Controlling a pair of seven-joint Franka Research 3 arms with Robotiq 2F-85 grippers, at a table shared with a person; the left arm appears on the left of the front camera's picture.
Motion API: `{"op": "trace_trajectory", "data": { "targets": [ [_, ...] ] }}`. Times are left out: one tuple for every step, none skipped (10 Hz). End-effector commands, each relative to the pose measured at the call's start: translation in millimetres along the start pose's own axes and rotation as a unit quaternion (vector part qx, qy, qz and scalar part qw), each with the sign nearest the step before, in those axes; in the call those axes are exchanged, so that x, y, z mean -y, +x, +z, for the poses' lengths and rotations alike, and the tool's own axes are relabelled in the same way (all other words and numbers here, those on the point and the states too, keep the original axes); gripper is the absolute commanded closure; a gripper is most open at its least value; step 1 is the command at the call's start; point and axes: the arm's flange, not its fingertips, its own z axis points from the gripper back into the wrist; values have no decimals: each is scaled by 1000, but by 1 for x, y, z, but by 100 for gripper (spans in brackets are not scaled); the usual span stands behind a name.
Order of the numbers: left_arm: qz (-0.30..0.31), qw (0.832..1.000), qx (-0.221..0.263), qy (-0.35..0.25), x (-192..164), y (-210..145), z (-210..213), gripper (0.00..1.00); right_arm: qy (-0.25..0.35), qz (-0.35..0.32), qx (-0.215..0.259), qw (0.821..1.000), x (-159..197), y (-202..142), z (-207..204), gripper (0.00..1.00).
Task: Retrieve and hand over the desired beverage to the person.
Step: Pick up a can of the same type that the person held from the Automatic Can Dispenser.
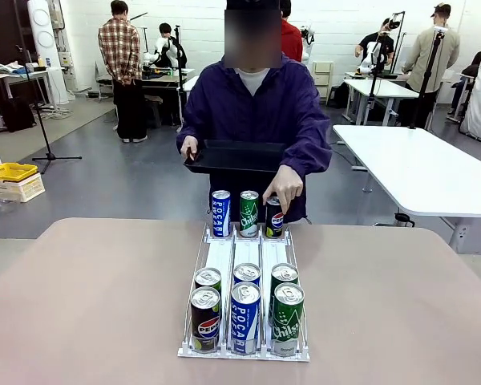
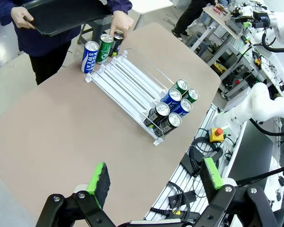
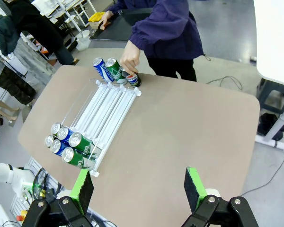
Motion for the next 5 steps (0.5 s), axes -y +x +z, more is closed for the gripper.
{"op": "trace_trajectory", "data": {
  "targets": [
    [-9, 1000, 7, -7, -1, 2, 2, 0, 11, 5, 3, 1000, 0, 1, -1, 0],
    [-9, 1000, 7, -7, -1, 2, 2, 0, 11, 5, 3, 1000, 0, 1, -1, 0],
    [-9, 1000, 7, -7, -1, 2, 2, 0, 11, 5, 3, 1000, 0, 1, -1, 0],
    [-9, 1000, 7, -7, -1, 2, 2, 0, 11, 5, 3, 1000, 0, 1, -1, 0],
    [-9, 1000, 7, -7, -1, 2, 2, 0, 11, 5, 3, 1000, 0, 1, -1, 0]
  ]
}}
